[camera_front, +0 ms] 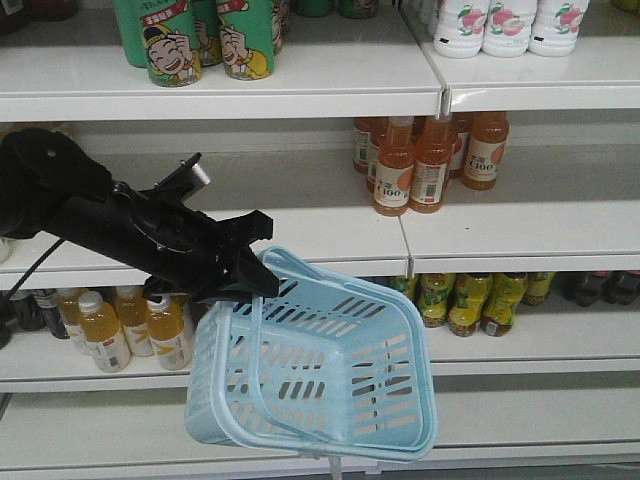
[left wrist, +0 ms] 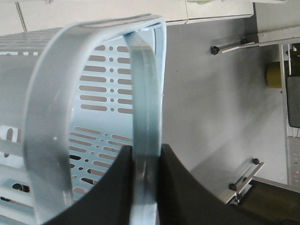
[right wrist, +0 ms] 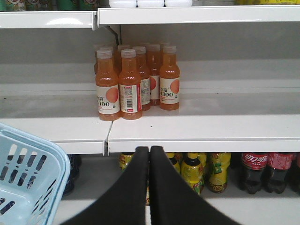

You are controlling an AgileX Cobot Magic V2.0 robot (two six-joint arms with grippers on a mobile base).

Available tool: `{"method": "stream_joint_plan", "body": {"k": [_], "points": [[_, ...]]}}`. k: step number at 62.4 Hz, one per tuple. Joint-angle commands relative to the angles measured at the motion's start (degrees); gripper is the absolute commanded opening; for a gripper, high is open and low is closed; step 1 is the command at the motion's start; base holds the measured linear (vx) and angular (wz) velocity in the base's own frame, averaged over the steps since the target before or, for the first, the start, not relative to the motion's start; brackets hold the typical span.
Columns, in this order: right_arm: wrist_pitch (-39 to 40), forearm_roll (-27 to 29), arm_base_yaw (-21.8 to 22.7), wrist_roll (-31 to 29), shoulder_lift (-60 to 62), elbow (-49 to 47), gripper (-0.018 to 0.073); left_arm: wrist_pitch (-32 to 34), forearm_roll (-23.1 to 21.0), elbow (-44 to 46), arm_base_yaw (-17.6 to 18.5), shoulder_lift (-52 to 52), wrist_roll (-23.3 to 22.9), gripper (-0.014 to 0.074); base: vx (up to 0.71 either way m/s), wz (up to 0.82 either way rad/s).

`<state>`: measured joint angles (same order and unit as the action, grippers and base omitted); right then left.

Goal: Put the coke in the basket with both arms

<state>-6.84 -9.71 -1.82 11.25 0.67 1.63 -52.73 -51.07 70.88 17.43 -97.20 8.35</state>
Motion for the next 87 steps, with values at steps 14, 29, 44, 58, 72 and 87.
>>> {"method": "stream_joint_plan", "body": {"k": [14,29,44,58,72,87], "points": [[4.3,-0.4,0.4,0.2,0.6,1.1,-0.001,0.4,-4.2,1.6,0.3,2.7,-6.0,-0.0005,0.0,0.0],[4.3,-0.4,0.4,0.2,0.6,1.1,-0.001,0.3,-4.2,1.6,0.3,2.7,-7.4,-0.0005,0.0,0.0],[4.3,-0.4,0.4,0.2,0.6,1.1,-0.001,-1.7,-4.2,1.6,0.3,2.7,-8.3,-0.0005,0.0,0.0],[4.3,-0.4,0.4,0.2,0.6,1.1,-0.001,-2.1,-4.2,1.6,0.3,2.7,-8.3,-0.0005,0.0,0.0],[4.3,-0.4,0.4,0.2,0.6,1.1,-0.001,-2.1,-4.2,1.6,0.3,2.7,-8.3,-0.0005,0.0,0.0],[4.3,-0.4,0.4,0.2,0.6,1.1,-0.001,-2.1,-4.2,1.6,0.3,2.7,-8.3,-0.0005,0.0,0.0]]}}
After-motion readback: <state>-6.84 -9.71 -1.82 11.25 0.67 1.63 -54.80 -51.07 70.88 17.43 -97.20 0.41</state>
